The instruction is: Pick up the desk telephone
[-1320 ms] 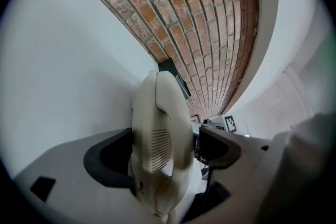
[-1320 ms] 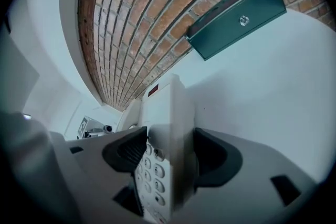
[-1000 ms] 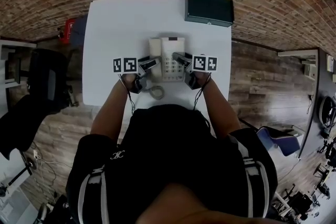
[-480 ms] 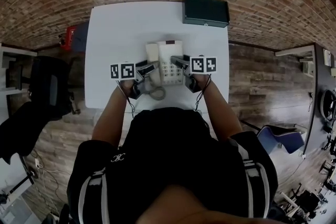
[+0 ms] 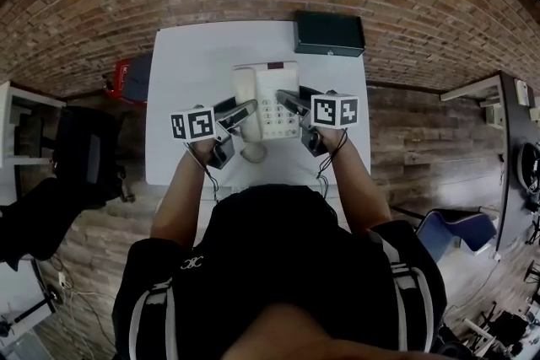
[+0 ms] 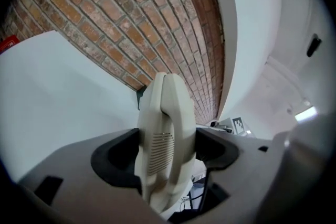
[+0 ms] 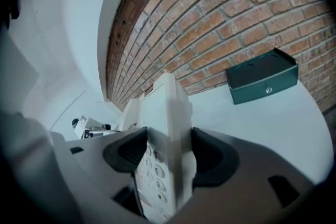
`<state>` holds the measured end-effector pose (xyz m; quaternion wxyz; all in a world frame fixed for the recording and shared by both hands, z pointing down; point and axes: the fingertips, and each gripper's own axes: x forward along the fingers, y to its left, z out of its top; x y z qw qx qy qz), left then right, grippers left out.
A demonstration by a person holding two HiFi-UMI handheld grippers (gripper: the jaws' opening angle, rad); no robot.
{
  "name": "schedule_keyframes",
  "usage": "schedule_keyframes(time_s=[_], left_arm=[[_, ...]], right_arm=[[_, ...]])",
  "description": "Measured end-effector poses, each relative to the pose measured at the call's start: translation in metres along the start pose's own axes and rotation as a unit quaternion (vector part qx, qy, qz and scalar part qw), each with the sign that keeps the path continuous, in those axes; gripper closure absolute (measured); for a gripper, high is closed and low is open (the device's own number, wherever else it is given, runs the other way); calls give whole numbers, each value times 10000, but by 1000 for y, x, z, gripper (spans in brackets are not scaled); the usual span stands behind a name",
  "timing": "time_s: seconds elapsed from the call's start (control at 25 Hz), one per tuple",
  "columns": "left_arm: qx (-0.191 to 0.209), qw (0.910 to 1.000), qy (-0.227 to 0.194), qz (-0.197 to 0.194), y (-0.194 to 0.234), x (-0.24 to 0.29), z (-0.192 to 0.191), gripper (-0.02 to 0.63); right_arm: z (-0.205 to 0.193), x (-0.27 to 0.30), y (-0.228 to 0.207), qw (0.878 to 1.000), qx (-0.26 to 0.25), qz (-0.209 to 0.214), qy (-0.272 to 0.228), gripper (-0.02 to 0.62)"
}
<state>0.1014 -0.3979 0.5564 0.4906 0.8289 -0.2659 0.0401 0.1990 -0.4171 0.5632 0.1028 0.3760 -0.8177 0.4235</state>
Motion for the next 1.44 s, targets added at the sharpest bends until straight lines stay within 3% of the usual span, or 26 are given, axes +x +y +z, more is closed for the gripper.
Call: schedule_keyframes(time_s=[0.24, 0.56, 0.84, 1.44], left_arm=[[374, 9992, -152, 5, -43, -20, 23, 268], [863, 9960, -205, 58, -84, -45, 37, 270], [620, 9980, -77, -22, -82, -46, 26, 272], [570, 9983, 68, 42, -72, -44, 23, 272]], right_arm=[[30, -27, 34, 9993, -254, 83, -280, 351], [40, -54, 69, 9979, -165, 291, -551, 351], [36, -56, 73, 9983, -350, 103, -460, 351], [27, -49, 62, 9990, -239, -5, -376, 351]])
